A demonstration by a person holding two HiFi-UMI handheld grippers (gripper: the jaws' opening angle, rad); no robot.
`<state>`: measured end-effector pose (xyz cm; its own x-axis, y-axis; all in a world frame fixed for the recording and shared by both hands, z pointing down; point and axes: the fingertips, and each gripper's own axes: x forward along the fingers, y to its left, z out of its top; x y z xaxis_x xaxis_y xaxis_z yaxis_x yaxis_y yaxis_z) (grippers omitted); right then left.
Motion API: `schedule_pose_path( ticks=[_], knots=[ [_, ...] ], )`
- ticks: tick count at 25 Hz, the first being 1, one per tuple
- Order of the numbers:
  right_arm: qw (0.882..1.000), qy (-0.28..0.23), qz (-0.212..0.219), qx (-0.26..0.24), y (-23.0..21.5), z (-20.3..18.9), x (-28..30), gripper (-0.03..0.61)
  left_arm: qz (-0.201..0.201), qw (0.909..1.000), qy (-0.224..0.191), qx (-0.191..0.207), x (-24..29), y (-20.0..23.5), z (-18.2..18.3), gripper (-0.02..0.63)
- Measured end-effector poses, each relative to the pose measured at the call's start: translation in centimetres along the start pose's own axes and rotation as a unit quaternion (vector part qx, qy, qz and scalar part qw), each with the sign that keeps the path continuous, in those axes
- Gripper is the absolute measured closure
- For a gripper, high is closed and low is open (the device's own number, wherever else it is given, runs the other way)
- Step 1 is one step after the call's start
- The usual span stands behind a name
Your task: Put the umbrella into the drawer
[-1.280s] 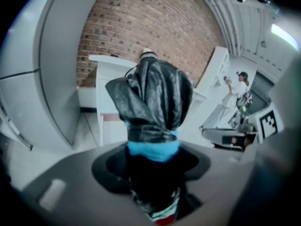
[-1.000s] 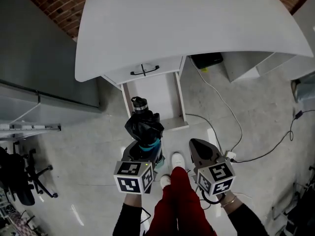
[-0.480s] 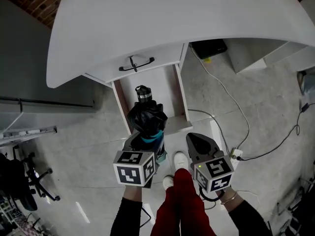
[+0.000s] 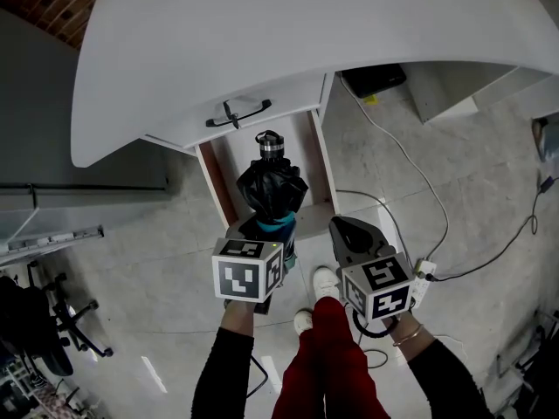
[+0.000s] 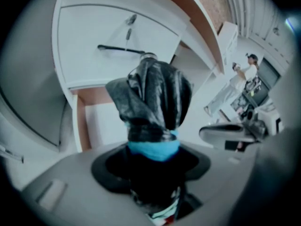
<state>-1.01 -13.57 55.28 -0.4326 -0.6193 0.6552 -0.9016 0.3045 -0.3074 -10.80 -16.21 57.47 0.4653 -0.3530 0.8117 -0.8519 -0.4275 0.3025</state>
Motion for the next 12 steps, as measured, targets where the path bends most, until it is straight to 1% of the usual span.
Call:
schedule_pose_path(
  ticks=[5, 12],
  knots=[
    [1.000, 0.005, -0.006, -0.001, -0.9, 0.3, 0.7, 0.577, 0.005, 0.9992, 0.021, 0.033, 1.4, 0.5, 0.6, 0.365],
    [1.000, 0.014, -0.010, 0.005, -2.2, 0.6, 1.9, 0.577, 0.008, 0.9963, 0.054, 0.066, 3.4, 1.3, 0.6, 0.365]
  ],
)
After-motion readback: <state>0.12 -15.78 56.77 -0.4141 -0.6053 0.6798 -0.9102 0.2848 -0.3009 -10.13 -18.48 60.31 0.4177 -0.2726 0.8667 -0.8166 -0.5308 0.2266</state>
